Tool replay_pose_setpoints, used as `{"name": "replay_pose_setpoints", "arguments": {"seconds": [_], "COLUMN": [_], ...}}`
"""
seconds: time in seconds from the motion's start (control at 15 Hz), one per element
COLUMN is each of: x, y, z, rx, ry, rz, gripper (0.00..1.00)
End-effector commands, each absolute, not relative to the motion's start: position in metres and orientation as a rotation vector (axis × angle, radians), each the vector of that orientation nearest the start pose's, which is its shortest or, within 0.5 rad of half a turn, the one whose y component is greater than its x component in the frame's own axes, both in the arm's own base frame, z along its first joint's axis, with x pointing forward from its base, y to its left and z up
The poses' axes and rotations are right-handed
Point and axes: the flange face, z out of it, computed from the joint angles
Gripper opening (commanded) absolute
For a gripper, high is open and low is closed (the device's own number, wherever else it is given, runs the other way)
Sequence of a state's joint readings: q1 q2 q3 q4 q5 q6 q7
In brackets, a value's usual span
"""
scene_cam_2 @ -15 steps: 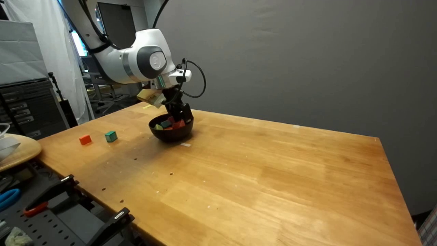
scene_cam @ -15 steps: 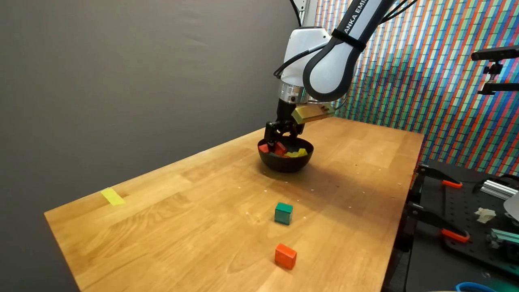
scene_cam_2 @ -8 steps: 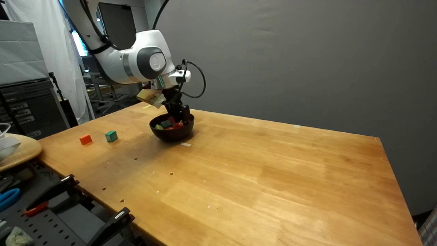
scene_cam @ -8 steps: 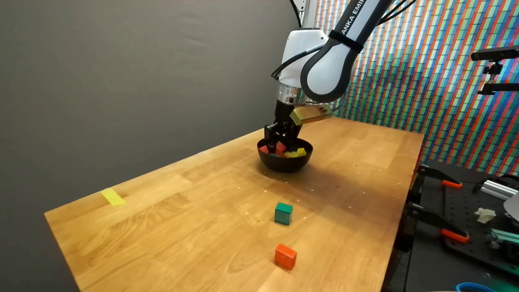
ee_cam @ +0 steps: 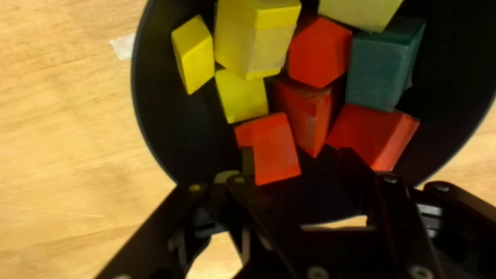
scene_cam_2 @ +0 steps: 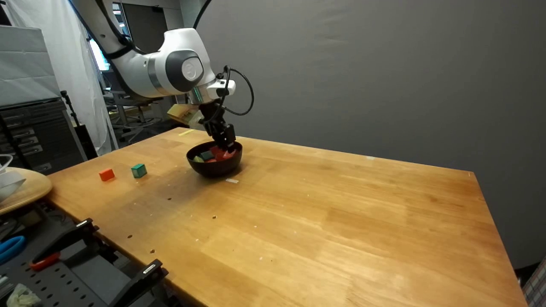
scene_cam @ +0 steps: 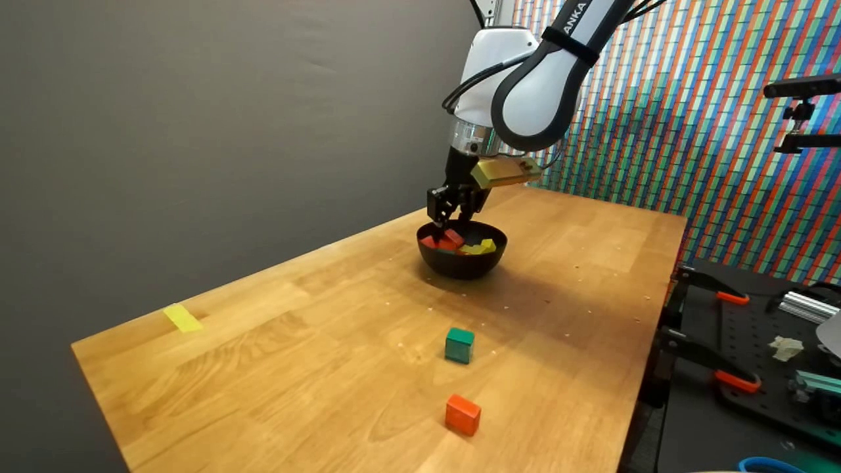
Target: Remove all the blocks from the bowl
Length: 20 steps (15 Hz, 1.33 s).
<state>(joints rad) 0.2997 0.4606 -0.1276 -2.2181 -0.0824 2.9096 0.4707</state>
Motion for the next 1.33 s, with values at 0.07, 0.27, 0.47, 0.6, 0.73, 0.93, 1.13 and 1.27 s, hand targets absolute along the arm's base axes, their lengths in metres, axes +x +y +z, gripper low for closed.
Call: {"name": "replay_pose_setpoints", "arguments": {"seconds": [0.07,0.27,0.47,0.6,0.73,0.93,1.13,1.27], "x": [0.535,0.528,0.528,0.532,0.538,0.55,0.562,0.571], "y": [0.091,0.089,0.095,0.098,0.095,0.082,0.075,0.074], "z": [0.243,0.25,0.24,0.23,0.22,0.206,0.197,0.193], "rx": [-3.07,-3.046,-3.032,-3.031,-3.032,-3.016,-2.987,-2.973], "ry": [0.33,0.342,0.339,0.339,0.363,0.453,0.524,0.549], "rz": [-0.493,-0.473,-0.426,-0.409,-0.391,-0.377,-0.362,-0.359], "gripper": [0.34,0.82,0.86,1.0,1.0,0.74,0.49,0.48]}}
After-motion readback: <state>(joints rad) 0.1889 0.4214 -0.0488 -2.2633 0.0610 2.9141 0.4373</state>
